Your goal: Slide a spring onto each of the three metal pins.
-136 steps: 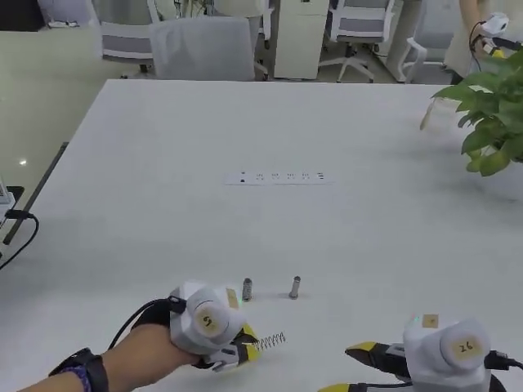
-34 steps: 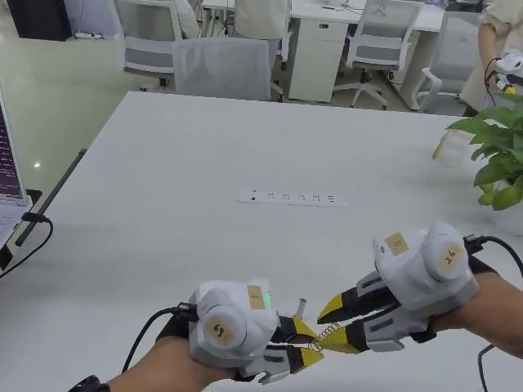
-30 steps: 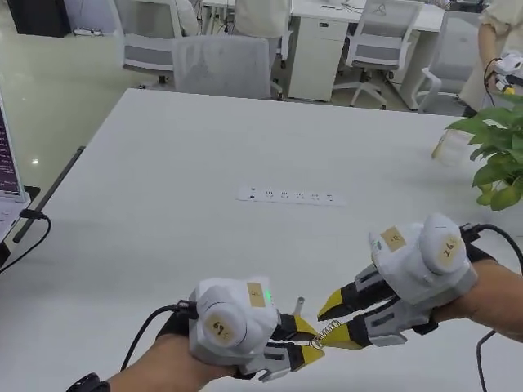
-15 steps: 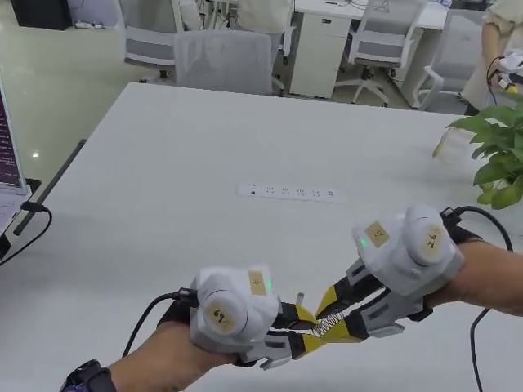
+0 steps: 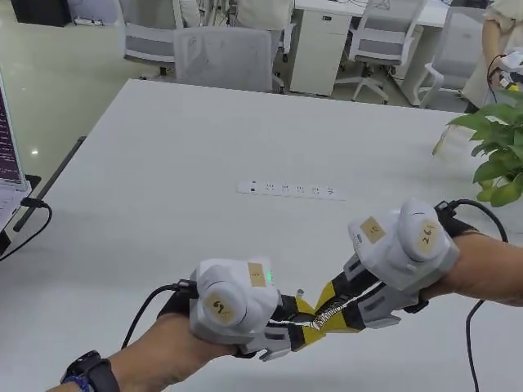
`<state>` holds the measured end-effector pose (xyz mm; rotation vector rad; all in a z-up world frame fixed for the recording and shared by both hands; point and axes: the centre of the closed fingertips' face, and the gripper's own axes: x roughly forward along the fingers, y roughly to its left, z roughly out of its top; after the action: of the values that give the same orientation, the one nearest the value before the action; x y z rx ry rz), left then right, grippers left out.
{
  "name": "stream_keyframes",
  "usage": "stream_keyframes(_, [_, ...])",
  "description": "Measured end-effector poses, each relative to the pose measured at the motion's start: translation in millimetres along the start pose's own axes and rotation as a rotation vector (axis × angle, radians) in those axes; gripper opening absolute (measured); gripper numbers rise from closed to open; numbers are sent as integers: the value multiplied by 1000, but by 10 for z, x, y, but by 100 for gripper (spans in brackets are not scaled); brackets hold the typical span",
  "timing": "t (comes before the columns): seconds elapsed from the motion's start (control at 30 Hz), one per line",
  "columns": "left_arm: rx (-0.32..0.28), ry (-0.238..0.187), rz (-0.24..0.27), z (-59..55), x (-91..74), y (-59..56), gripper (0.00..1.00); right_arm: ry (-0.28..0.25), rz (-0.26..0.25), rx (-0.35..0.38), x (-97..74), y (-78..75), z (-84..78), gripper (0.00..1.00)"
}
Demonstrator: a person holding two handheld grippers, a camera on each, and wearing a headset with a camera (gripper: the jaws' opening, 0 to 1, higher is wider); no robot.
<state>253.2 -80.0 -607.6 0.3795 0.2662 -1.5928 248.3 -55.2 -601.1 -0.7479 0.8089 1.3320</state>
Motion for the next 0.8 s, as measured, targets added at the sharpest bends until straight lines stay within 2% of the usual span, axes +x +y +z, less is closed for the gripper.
stream_keyframes(0.2, [-6, 1, -8, -28, 50, -54, 2, 24, 16, -10, 24, 47, -45, 9])
stream_keyframes(0.43, [-11, 9, -5, -58, 67, -57, 3, 33, 10, -10, 48, 49, -72, 8])
stream_keyframes(0.8, [-51, 38, 13, -212, 4, -39, 6, 41, 6, 21, 130, 59, -156, 8])
